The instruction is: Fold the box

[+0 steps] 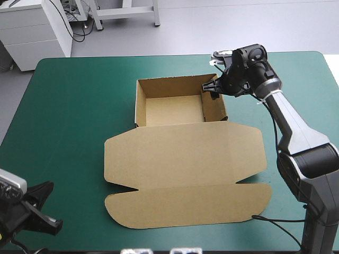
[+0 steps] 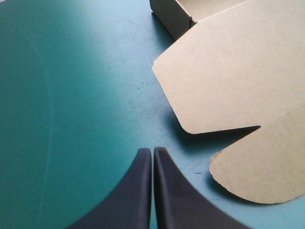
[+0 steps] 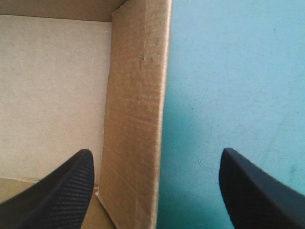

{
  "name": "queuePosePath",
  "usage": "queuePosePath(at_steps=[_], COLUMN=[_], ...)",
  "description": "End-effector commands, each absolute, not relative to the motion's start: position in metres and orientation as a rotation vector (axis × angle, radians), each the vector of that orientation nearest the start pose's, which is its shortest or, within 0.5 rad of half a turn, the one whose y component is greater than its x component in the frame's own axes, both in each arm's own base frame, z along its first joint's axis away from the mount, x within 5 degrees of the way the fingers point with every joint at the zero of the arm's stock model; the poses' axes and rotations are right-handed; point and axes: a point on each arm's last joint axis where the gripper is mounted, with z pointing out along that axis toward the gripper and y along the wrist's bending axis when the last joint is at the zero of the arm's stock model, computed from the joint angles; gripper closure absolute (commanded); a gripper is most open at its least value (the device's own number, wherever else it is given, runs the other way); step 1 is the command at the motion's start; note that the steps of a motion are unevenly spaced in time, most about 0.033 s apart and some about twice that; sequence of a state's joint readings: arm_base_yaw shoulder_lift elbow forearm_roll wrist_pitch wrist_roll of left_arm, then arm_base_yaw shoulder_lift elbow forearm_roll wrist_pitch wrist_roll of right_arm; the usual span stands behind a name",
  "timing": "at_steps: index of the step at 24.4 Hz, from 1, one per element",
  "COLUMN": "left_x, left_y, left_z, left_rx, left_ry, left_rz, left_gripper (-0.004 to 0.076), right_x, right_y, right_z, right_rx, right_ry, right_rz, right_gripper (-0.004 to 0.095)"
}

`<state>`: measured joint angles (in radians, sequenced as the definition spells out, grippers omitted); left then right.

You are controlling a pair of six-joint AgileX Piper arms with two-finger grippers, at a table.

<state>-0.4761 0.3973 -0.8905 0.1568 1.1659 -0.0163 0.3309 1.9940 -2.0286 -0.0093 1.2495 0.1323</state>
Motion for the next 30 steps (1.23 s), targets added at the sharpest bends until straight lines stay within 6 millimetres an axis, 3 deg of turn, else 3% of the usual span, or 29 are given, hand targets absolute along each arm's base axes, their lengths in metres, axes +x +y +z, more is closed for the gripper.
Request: queuePosePath(at_steps=[1,6,11,14,17,18,21,25,27,30], left_x=[0.020,0.007,0.007,0.010,0.010,0.010,0.010,0.010,0.010,0.010], left_y=[0.003,0.010,0.009,0.007,0.007,0.007,0.007,0.007,0.007,0.007], left_z=[0.358,0.324,0.299,0.295,0.296,0.296,0.296,0.295,0.295,0.295], left_rx=[0.440,0.424,0.378,0.358,0.354,0.354,0.355,0.356,0.356,0.354], left_ry=[1.958,1.895,1.853,1.843,1.821,1.821,1.828,1.838,1.838,1.838], left_rz=[-0.148,-0.167,-0.211,-0.231,-0.238,-0.238,-0.236,-0.234,-0.234,-0.235], left_gripper=[0.0731,0.0731,0.0731,0.0731,0.0731,0.0731,0.0731,0.0731,0.0731,0.0731], right_x=[0.411,0.416,0.414,0.410,0.410,0.409,0.409,0.405,0.401,0.398], right_y=[0.141,0.147,0.144,0.142,0.141,0.141,0.140,0.123,0.100,0.059], right_z=[0.348,0.332,0.307,0.291,0.286,0.289,0.310,0.361,0.396,0.426], right_rx=[-0.268,-0.286,-0.305,-0.312,-0.322,-0.321,-0.341,-0.327,-0.285,-0.204], right_ry=[2.654,2.699,2.779,2.835,2.849,2.839,2.773,2.611,2.510,2.426], right_rz=[0.177,0.230,0.171,0.145,0.124,0.123,0.121,0.037,-0.001,-0.059], right_gripper=[0.0230,0.0237,0.0252,0.0304,0.0504,0.0569,0.0924,0.0927,0.0927,0.0927])
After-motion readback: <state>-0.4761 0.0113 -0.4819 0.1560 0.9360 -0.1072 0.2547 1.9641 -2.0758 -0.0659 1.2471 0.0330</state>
